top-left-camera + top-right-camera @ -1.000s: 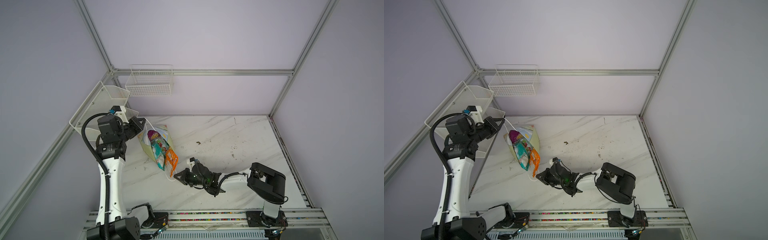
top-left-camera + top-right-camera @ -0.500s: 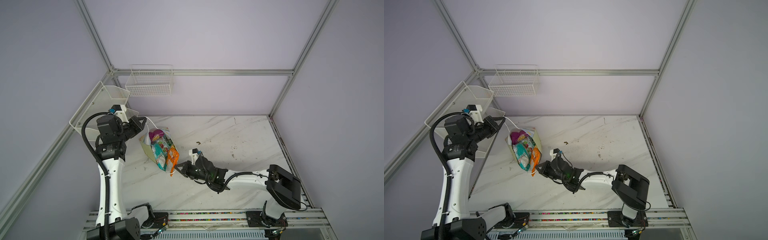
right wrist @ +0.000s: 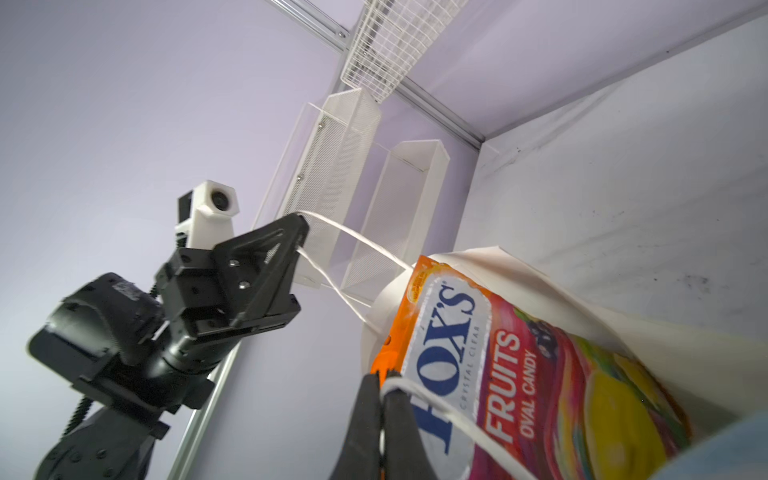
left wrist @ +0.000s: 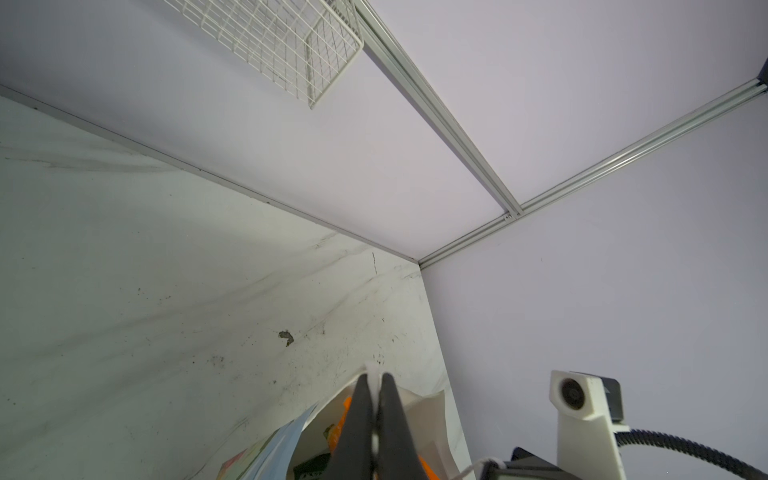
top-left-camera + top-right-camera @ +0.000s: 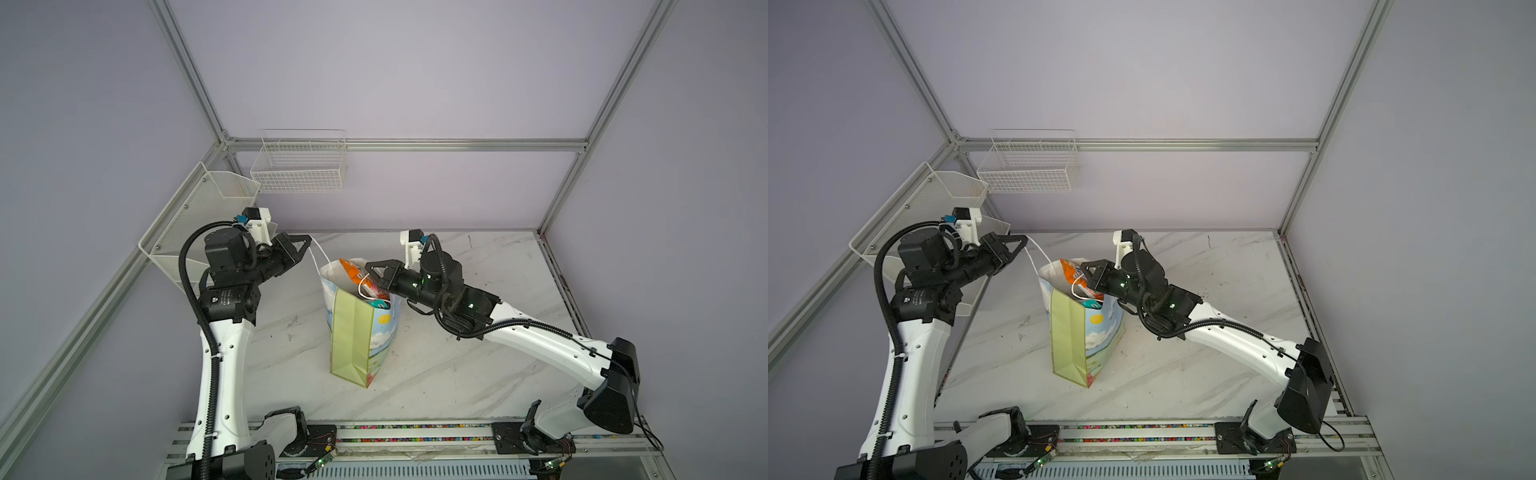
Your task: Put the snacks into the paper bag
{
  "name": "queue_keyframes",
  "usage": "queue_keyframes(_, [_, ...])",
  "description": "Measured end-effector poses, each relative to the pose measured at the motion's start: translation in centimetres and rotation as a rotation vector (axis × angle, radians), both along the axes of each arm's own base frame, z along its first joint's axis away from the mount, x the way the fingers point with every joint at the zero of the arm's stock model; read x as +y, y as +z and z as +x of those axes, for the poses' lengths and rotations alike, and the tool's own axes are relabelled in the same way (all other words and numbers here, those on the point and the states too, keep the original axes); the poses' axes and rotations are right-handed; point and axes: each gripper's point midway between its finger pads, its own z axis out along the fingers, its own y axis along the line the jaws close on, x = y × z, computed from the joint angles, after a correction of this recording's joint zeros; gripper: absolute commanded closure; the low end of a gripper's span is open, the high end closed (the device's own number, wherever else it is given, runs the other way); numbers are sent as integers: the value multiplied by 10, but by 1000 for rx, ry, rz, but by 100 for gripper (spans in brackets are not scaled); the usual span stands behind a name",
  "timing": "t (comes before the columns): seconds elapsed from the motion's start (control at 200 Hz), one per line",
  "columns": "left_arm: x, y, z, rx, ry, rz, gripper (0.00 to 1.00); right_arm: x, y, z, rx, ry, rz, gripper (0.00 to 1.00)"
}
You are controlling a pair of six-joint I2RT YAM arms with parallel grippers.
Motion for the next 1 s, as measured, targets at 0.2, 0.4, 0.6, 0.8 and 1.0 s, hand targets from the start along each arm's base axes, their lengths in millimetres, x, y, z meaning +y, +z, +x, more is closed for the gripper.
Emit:
queue_keyframes(0.2, [-8, -5, -3, 23, -20, -2, 95, -6, -28, 2, 19, 3, -109, 100])
queue_keyframes(0.4, [-9, 1, 0, -17, -7, 17, 95, -25, -50, 14, 26, -32, -217, 100])
queue_keyframes(0.6, [-23, -6, -2, -28, -50, 32, 95, -43, -26, 31, -29, -59, -224, 100])
queue_keyframes(0.8, [-41, -22, -4, 18, -104, 36, 95, -68, 15, 54, -109, -116, -213, 100])
queue_keyframes(1.0, [-76, -40, -6, 56, -214, 50, 94, -78, 0, 60, -80, -96, -240, 100])
